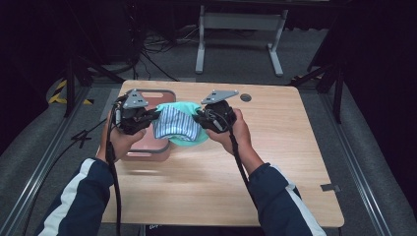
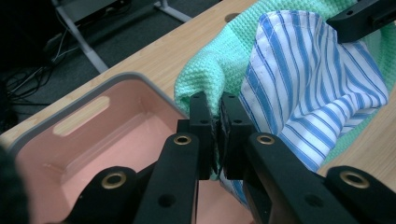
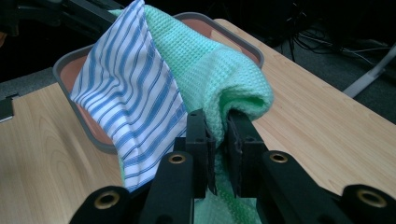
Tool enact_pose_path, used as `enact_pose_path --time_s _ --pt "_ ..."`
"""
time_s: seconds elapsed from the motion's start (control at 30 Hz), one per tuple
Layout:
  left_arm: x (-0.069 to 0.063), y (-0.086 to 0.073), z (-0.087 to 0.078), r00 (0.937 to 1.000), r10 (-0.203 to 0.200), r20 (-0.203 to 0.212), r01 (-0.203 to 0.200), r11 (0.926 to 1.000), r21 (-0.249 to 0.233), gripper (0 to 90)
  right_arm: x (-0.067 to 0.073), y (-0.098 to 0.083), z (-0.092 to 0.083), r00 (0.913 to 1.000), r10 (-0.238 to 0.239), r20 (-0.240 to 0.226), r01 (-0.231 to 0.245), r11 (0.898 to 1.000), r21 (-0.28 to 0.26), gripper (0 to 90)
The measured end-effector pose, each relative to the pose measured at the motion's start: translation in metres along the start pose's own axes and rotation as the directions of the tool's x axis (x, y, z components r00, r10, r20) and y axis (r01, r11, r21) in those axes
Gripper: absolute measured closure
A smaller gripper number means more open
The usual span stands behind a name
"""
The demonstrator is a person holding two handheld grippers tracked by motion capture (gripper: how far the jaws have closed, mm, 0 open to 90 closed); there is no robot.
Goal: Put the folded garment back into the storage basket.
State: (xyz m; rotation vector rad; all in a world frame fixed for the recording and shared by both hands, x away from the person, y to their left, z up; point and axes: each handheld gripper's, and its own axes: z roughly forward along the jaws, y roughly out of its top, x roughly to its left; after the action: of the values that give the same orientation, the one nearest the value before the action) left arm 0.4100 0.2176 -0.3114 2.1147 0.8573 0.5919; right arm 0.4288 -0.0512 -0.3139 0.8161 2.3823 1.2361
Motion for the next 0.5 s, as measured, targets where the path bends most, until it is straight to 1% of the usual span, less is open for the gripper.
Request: enact_pose_path --time_s 0.1,0.17,0.2,0.23,0.27,0.3,0.4,0.43,0.5 --pt "0.004 -0.003 -0.005 0.9999 -0.010 -0.010 0.010 1.0000 0.000 85.5 0.007 0.007 0.008 0.9998 -0.011 -0.013 0.011 1.000 -0.001 80.1" --pt "0.008 -0.006 -0.009 0.9998 -0.005 -0.020 0.005 1.0000 0.007 85.5 0.008 0.008 0.009 0.9998 -0.008 -0.016 0.008 1.000 0.000 80.1" --pt "0.013 -0.009 -0.012 0.9996 -0.013 -0.027 0.013 0.9999 0.005 85.5 0.012 0.012 0.014 0.9995 -0.018 -0.026 0.018 1.000 -0.001 80.0" --pt "0.015 -0.011 -0.014 0.9993 -0.014 -0.034 0.014 0.9999 0.009 85.5 0.014 0.014 0.016 0.9995 -0.018 -0.026 0.018 1.000 -0.003 80.0" --pt "0.015 -0.011 -0.014 0.9993 -0.014 -0.034 0.014 0.9999 0.009 85.5 0.014 0.014 0.016 0.9995 -0.018 -0.026 0.018 1.000 -0.003 80.0" --pt "0.017 -0.013 -0.016 0.9989 -0.024 -0.040 0.024 0.9997 0.010 85.5 0.015 0.016 0.018 0.9993 -0.017 -0.035 0.017 1.000 -0.005 80.0" --pt "0.023 -0.020 -0.020 0.9980 -0.036 -0.052 0.037 0.9993 0.012 85.5 0.022 0.023 0.027 0.9983 -0.023 -0.053 0.023 1.000 -0.005 80.0" --pt "0.023 -0.020 -0.020 0.9980 -0.036 -0.052 0.037 0.9993 0.012 85.5 0.022 0.023 0.027 0.9983 -0.023 -0.053 0.023 1.000 -0.005 80.0" --pt "0.027 -0.023 -0.023 0.9973 -0.039 -0.062 0.040 0.9990 0.017 85.5 0.026 0.026 0.032 0.9976 -0.029 -0.062 0.029 1.000 -0.002 80.0"
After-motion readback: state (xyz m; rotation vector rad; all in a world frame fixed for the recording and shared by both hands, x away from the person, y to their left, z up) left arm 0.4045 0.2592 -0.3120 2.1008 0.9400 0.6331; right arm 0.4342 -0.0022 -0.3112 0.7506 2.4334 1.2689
